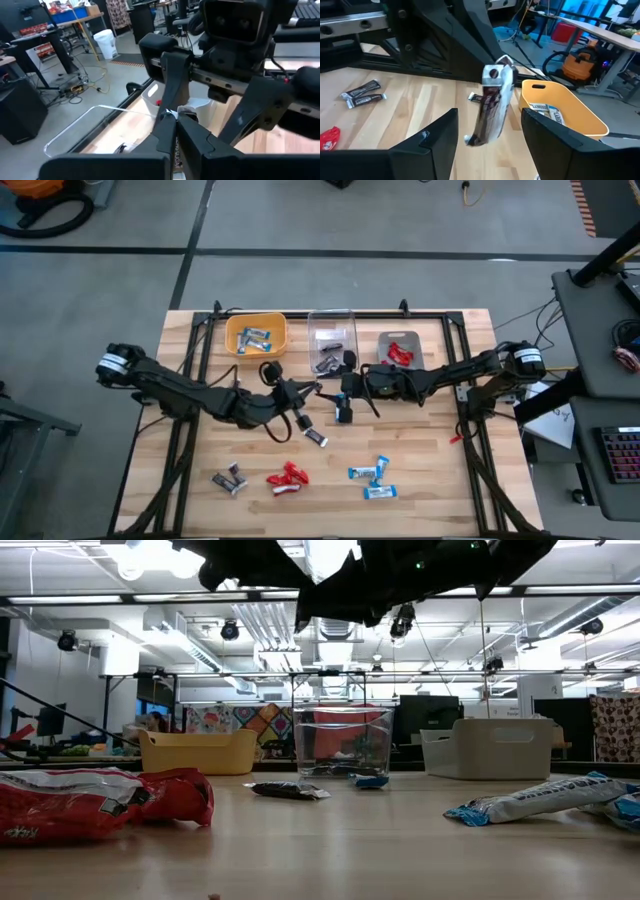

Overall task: Sort candy
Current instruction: Put the brown chocolate into the transparent bin

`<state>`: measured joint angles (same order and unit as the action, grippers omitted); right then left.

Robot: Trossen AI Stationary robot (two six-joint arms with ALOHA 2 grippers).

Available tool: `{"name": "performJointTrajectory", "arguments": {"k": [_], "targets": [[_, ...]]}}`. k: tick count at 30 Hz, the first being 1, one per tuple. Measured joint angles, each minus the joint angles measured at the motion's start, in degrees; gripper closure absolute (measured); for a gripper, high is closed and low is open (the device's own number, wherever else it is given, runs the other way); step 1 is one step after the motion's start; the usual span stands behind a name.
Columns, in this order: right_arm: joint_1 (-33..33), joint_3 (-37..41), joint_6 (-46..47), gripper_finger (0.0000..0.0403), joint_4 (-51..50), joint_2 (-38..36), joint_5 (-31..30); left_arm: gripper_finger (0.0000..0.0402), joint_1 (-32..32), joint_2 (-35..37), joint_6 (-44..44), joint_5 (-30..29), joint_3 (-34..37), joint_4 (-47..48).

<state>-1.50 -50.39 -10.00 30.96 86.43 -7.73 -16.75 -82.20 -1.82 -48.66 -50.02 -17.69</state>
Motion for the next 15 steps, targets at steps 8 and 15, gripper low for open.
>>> {"name": "performJointTrajectory", "arguments": {"k": [8, 15], "targets": [[0.0, 0.0, 1.1, 0.0283, -0.1, 0.0, 0.0, 0.0401, 0.5, -1.9, 0.3, -0.3, 0.0, -2.5], [0.0, 0.0, -0.3, 0.0379, -0.2, 0.0, -0.1, 0.0401, 0.6, -1.6, 0.3, -0.2, 0.0, -2.9]]}}
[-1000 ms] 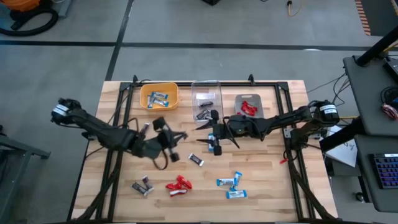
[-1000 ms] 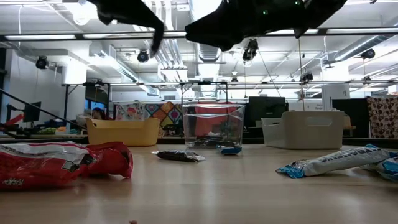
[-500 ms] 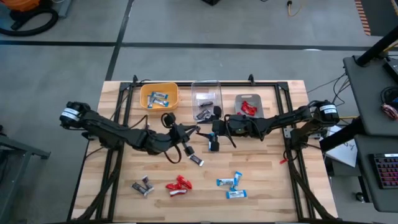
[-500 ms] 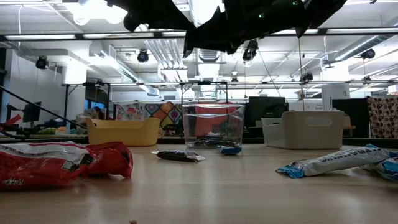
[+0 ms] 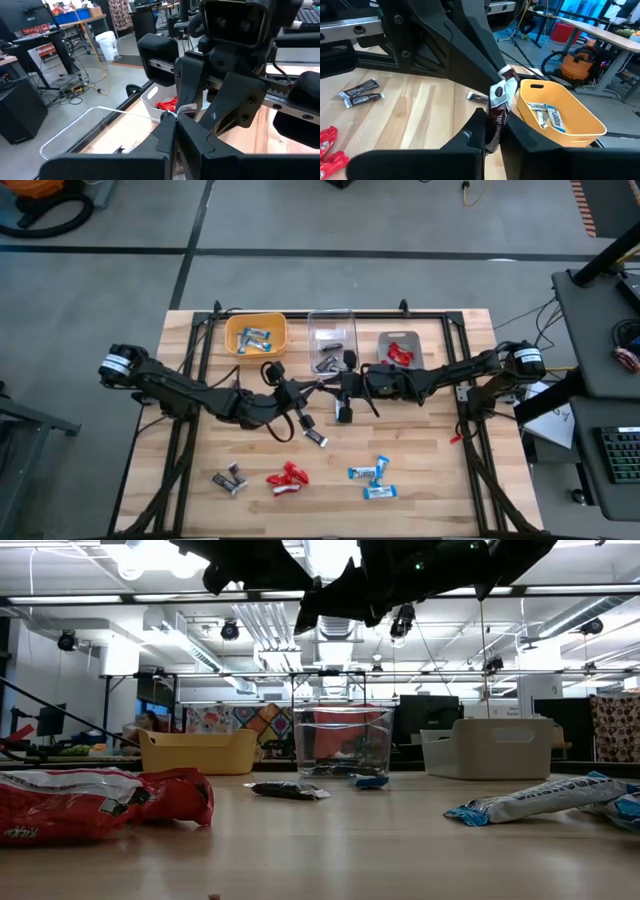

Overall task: Sort candy
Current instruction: Put the brown chocolate into the transparent bin

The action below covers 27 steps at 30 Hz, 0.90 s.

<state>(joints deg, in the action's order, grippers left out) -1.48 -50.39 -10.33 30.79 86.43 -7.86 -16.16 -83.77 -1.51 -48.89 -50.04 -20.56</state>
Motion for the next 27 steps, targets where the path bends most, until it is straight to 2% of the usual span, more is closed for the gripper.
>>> {"name": "performJointTrajectory", "arguments": {"k": [4, 8, 15, 20, 23, 27], "targets": [[0.0, 0.0, 0.0, 0.0362, 0.1, 0.0, -0.1, 0.0398, 0.0, 0.5, 2.4, 0.1, 0.0, 0.1], [0.4, -0.3, -0.2, 0.0356, -0.6, 0.0, -2.9, 0.038, 0.0, 3.0, 5.9, -0.1, 0.0, 1.3], [4.3, -2.5, 0.2, 0.0372, -7.4, 0.0, -7.2, 0.0356, 0.2, 10.9, 5.8, -0.1, -0.1, 15.0], [9.5, -4.4, 3.8, 0.037, -14.1, 0.0, -8.7, 0.0354, 0.2, 17.1, -1.4, 0.2, -0.1, 30.8], [12.9, -5.1, 6.8, 0.037, -17.9, 0.3, -8.7, 0.0354, 0.2, 20.2, -9.7, 1.2, -0.1, 42.5], [16.1, -5.4, 9.4, 0.037, -21.1, 1.7, -8.4, 0.0354, 0.2, 22.3, -22.9, 5.8, 0.2, 57.5]]}}
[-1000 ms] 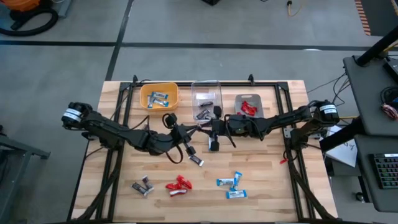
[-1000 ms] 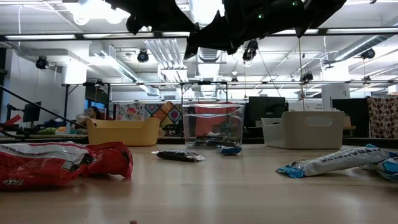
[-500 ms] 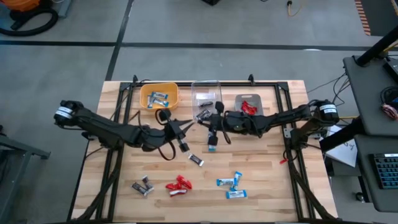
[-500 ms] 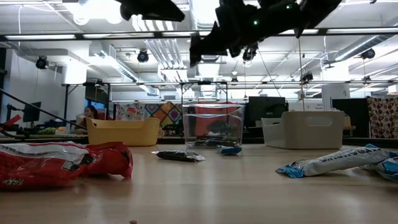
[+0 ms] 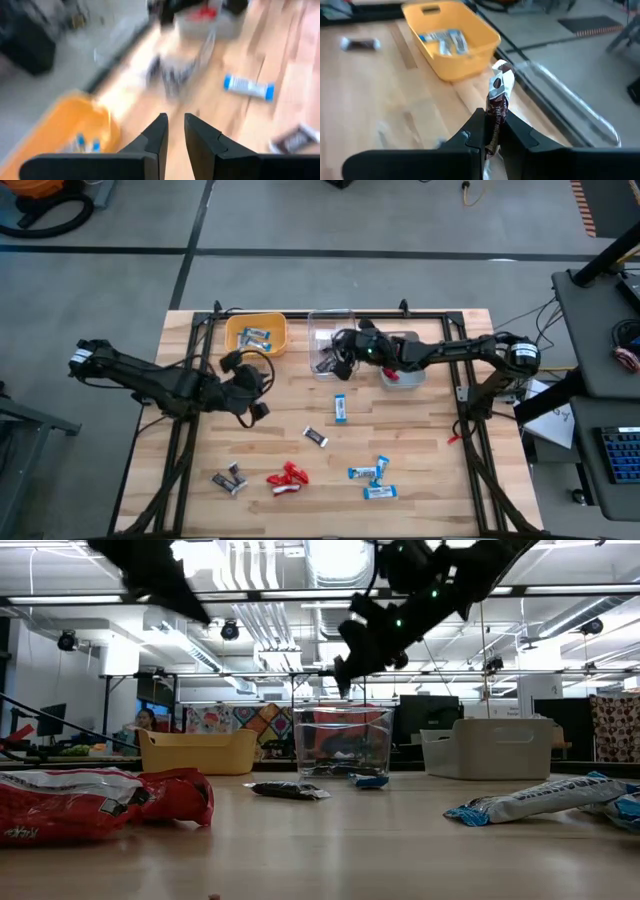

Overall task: Sort candy
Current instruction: Put the brown chocolate into the transparent bin, then put the white chocolate into the yellow bin

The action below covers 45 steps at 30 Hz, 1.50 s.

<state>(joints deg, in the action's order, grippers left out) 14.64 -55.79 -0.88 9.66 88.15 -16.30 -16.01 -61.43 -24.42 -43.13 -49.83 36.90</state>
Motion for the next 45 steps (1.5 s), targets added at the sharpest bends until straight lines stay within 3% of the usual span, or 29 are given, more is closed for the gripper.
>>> {"name": "performJointTrajectory", "arguments": {"k": [5, 15, 25, 29, 35, 39, 42, 45], "targets": [[1.3, 0.0, 0.7, 0.0369, -0.4, 2.4, 0.2, 0.0354, 0.0, -0.3, -8.9, 3.7, 1.6, 9.0], [1.3, 0.0, 1.0, 0.0362, -0.4, 2.7, 0.2, 0.0354, 0.0, -2.3, -7.7, 4.8, 2.3, 9.2], [1.3, 0.0, 3.5, 0.026, -1.3, 2.7, 0.0, 0.0354, 0.0, -3.7, -5.5, 4.8, 2.4, 8.1], [1.1, -0.1, 5.4, 0.0232, -2.4, 0.8, -0.1, 0.0354, 0.0, -4.8, -0.5, 5.4, 2.4, 4.6], [-2.9, -7.1, 11.8, 0.0217, -18.9, -2.6, 0.3, 0.0361, 0.0, -6.4, 17.5, 12.6, 3.5, -4.7], [-8.3, -14.9, 18.2, 0.0223, -32.2, -2.7, 2.5, 0.0364, 0.0, -6.6, 29.0, 23.7, 7.0, -16.8], [-13.1, -20.1, 23.8, 0.0228, -39.1, -2.7, 4.6, 0.0365, -0.1, -6.4, 30.0, 29.1, 9.2, -24.3], [-17.8, -24.0, 29.6, 0.0229, -43.9, -2.7, 4.9, 0.0365, -0.2, -6.4, 27.1, 29.7, 10.6, -27.8]]}}
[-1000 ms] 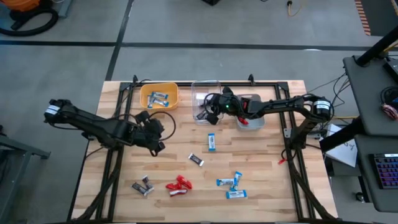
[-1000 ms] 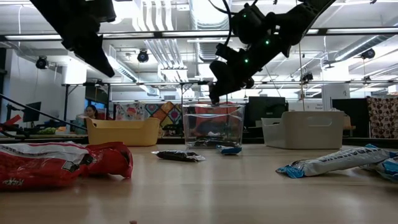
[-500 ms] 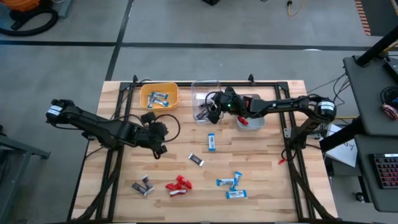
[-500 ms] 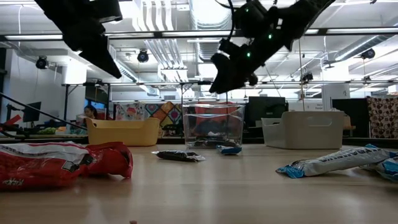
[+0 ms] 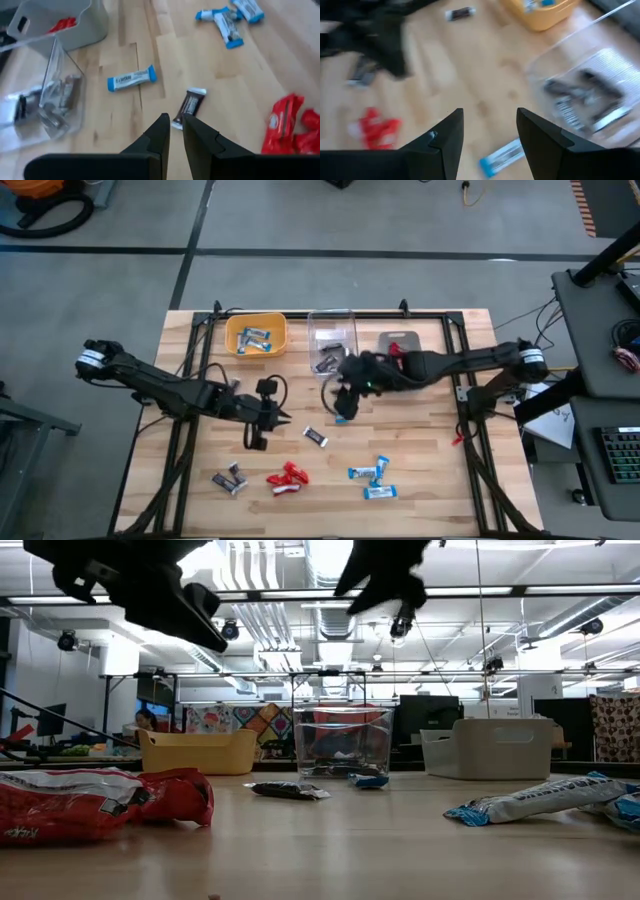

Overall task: Sort candy
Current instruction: Put the white chocolate into the yellow bin

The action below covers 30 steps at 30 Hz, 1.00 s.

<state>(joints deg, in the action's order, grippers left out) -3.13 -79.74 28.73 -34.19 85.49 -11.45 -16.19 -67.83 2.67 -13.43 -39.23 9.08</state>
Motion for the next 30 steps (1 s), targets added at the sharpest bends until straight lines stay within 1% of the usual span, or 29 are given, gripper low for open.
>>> {"name": "performJointTrajectory", "arguments": {"k": [6, 11, 14, 17, 22, 30], "targets": [[-6.7, -2.9, 13.3, 0.0227, -6.3, 0.0, 1.1, 0.0365, -0.8, 0.0, -10.3, 0.0, 0.0, 0.4], [-10.2, -2.4, 22.2, 0.0225, -11.7, 0.0, 0.9, 0.0365, -2.2, 0.2, -16.9, 0.1, 0.0, 0.5], [-11.6, -1.7, 26.1, 0.0223, -12.8, 1.0, 0.9, 0.0365, -3.0, 0.2, -19.9, 0.1, 0.0, 1.2], [-12.5, -1.6, 28.2, 0.0223, -13.0, 3.2, 0.9, 0.0365, -4.0, 0.3, -21.7, 0.1, 0.0, 2.0], [-12.8, -1.6, 30.2, 0.0223, -13.1, 6.7, 1.0, 0.0365, -5.2, 0.4, -22.3, 0.1, 0.0, 2.6], [-11.2, -1.6, 31.4, 0.022, -13.1, 11.3, 0.2, 0.0365, -5.4, 0.4, -22.3, 0.0, -0.1, 3.2]]}}
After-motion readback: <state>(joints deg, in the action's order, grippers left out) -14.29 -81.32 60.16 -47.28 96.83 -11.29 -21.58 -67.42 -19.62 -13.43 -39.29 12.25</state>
